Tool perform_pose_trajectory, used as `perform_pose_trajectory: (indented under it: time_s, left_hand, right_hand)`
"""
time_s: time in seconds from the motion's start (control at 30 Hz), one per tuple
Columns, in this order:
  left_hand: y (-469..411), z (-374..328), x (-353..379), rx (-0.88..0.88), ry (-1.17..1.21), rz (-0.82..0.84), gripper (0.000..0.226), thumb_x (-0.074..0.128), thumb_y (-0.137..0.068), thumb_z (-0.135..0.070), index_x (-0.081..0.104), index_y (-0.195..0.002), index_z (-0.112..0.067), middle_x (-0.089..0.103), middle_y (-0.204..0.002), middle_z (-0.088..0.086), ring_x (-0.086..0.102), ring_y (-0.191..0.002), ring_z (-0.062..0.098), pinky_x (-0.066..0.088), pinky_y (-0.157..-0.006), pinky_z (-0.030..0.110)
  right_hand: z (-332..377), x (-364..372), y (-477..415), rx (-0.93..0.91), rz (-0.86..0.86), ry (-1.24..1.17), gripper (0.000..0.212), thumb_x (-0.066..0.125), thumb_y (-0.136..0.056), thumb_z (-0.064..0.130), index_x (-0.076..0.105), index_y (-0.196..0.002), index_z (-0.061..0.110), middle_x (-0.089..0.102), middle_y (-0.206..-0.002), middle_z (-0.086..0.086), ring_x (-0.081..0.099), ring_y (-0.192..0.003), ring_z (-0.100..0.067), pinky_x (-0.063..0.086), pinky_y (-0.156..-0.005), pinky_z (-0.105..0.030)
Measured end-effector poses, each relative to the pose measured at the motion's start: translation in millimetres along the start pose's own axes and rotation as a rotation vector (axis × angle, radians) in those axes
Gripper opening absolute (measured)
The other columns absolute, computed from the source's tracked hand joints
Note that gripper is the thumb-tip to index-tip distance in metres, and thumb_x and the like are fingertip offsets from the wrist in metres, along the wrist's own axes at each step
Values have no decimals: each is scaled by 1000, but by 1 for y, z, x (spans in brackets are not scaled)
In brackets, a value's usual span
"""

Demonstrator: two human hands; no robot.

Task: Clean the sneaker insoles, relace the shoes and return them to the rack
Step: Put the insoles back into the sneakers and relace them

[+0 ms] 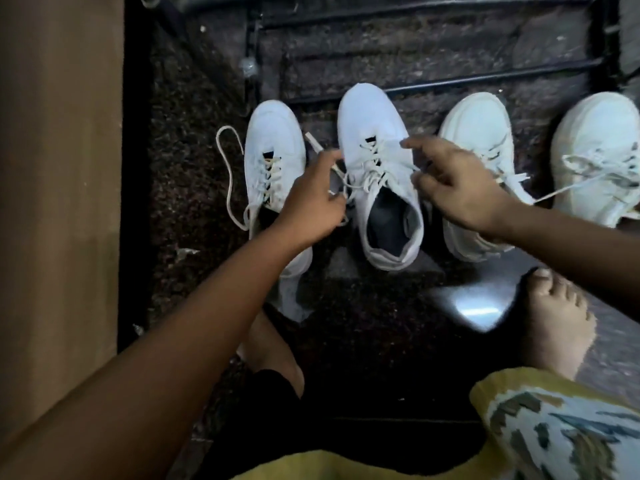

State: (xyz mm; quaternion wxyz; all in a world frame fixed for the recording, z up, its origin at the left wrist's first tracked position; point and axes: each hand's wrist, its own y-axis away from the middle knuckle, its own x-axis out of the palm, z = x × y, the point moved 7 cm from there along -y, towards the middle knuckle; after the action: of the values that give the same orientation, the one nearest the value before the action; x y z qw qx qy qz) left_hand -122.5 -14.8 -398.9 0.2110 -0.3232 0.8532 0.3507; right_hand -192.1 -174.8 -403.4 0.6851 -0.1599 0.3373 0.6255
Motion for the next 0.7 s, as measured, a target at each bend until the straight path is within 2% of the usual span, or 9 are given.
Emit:
perform_pose_trajectory:
  time_s: [0.07, 0.13, 0.23, 0.3, 0.4, 0.47, 0.5, 0.57, 0.7]
  left_hand:
    - [-9, 5, 12, -47, 65, 52, 63, 47, -89, 0, 24, -144, -20, 38, -145, 9, 62, -96, 36, 54, -82, 45]
    - [-17, 14, 24, -61, 97, 84, 64, 47, -90, -4, 20, -146, -20, 34, -148, 8, 59, -105, 37, 52, -88, 46]
    - [-23, 27, 35, -50, 141, 16, 58, 54, -90, -10, 29, -142, -16, 49, -136, 12, 58, -110, 30, 49, -93, 40]
    - [-22, 33, 36, -25, 98, -77, 50, 57, -88, -11, 39, -135, -10, 61, -114, 12, 59, -100, 23, 47, -85, 29]
    - [-14, 37, 33, 31, 65, -153, 28, 62, -86, -14, 55, -112, -6, 57, -77, 3, 53, -72, 19, 42, -67, 30]
    - [-11, 34, 28, 80, 86, -168, 14, 64, -86, -16, 60, -91, -3, 49, -61, -3, 46, -60, 15, 40, -60, 32]
    - [-10, 31, 25, 101, 81, -178, 16, 64, -86, -18, 60, -82, -2, 46, -56, -5, 42, -55, 12, 38, -57, 31]
    - [-6, 23, 12, 147, 38, -197, 19, 63, -85, -21, 60, -77, -4, 45, -55, -7, 40, -51, 4, 33, -55, 27]
    - [3, 4, -12, 306, -255, -225, 15, 61, -84, -25, 66, -83, -11, 50, -77, -5, 52, -72, 16, 35, -62, 30]
  right_hand:
    - [-4, 9, -9, -6, 10, -29, 46, 54, -89, 5, 47, -135, 7, 55, -115, -12, 54, -83, -26, 36, -79, -22]
    - [-8, 19, -13, -1, 27, -41, 47, 54, -88, 8, 48, -135, 7, 49, -105, -3, 51, -79, -19, 32, -75, -18]
    - [-13, 26, -10, 18, 5, -9, 40, 53, -88, 15, 54, -126, 6, 52, -103, -4, 51, -78, -16, 33, -73, -19]
    - [-18, 24, -6, 14, -43, 22, 35, 53, -87, 17, 58, -119, 5, 58, -105, -11, 52, -78, -16, 33, -70, -14]
    - [-20, 22, -2, 13, -48, -9, 32, 53, -83, 19, 62, -112, 9, 60, -96, -13, 51, -71, -17, 34, -65, -7]
    - [-20, 17, -2, 42, -75, -57, 24, 57, -85, 17, 63, -108, 13, 62, -87, -13, 52, -65, -15, 41, -69, -16]
    - [-20, 14, -2, 57, -95, -70, 21, 57, -86, 16, 64, -106, 14, 63, -83, -14, 53, -64, -14, 44, -69, -24]
    - [-17, 6, 0, 69, -124, -49, 17, 57, -89, 19, 66, -102, 14, 65, -80, -14, 54, -65, -16, 46, -70, -31]
    - [-11, -21, 10, 42, -139, 45, 20, 57, -91, 24, 68, -101, 10, 58, -77, -2, 49, -63, -3, 36, -62, -9]
